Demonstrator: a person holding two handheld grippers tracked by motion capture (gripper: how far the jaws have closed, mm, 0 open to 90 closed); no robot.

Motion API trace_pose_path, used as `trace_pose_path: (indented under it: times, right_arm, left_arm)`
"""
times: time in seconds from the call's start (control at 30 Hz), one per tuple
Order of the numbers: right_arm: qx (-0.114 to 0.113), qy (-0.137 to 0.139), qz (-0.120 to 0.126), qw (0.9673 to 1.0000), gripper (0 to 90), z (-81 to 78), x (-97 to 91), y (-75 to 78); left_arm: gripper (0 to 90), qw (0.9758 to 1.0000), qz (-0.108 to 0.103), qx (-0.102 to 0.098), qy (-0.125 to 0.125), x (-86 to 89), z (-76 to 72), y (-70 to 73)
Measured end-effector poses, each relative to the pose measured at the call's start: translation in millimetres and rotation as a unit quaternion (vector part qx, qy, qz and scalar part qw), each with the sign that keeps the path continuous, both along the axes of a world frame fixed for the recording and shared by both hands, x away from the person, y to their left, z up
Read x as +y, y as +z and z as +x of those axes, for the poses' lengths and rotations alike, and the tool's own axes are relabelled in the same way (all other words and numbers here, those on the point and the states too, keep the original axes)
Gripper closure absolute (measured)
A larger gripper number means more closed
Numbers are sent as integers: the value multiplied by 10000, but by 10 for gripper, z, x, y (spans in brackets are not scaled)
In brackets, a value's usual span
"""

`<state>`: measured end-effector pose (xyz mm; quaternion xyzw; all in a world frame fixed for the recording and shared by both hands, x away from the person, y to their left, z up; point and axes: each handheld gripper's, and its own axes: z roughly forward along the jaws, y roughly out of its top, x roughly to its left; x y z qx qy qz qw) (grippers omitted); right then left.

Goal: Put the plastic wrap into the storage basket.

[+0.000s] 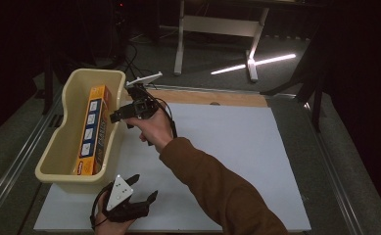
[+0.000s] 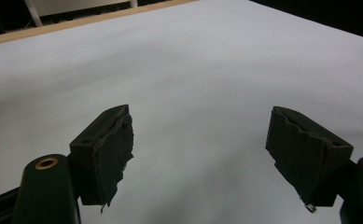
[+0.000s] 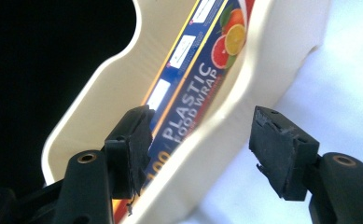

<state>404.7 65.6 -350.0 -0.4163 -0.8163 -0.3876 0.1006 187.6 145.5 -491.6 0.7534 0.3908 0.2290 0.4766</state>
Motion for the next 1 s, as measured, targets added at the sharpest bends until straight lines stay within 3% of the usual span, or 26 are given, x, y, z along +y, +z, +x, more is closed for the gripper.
trace_pose_path:
  times: [0.1,0.2,0.4,0.53,0.67,0.8,0.93,0.97,1.0]
  right_arm:
    - [-448,96,-115,9989,380,-66,-136,24]
    - [-893,76,-276,9956,381,-143,-271,-15]
    - [-1476,21,-279,9886,379,-301,-608,-151]
    - [-1772,-57,-288,9837,377,-391,-857,-241]
    - [-2056,-174,-106,9784,373,-533,-1132,-327]
    - [-2301,-143,-213,9728,353,-668,-1350,-442]
    - [-2412,-88,-271,9701,316,-773,-1506,-525]
    - [-2560,-45,-309,9662,289,-837,-1614,-596]
    - [-2610,-29,-332,9648,277,-868,-1664,-634]
  left_arm:
    - [229,10000,-5,6,6,-6,6,-4]
    - [229,10000,-5,-13,12,-6,7,2]
    - [228,10000,3,-3,37,4,26,-3]
    - [228,10000,14,10,43,1,30,-7]
    - [228,10000,12,13,52,-3,32,-8]
    - [226,10000,11,12,42,-10,31,-10]
    - [224,10000,18,22,47,-5,36,-13]
    - [224,10000,-13,22,50,-3,37,-12]
    - [224,10000,-31,25,49,-1,40,-13]
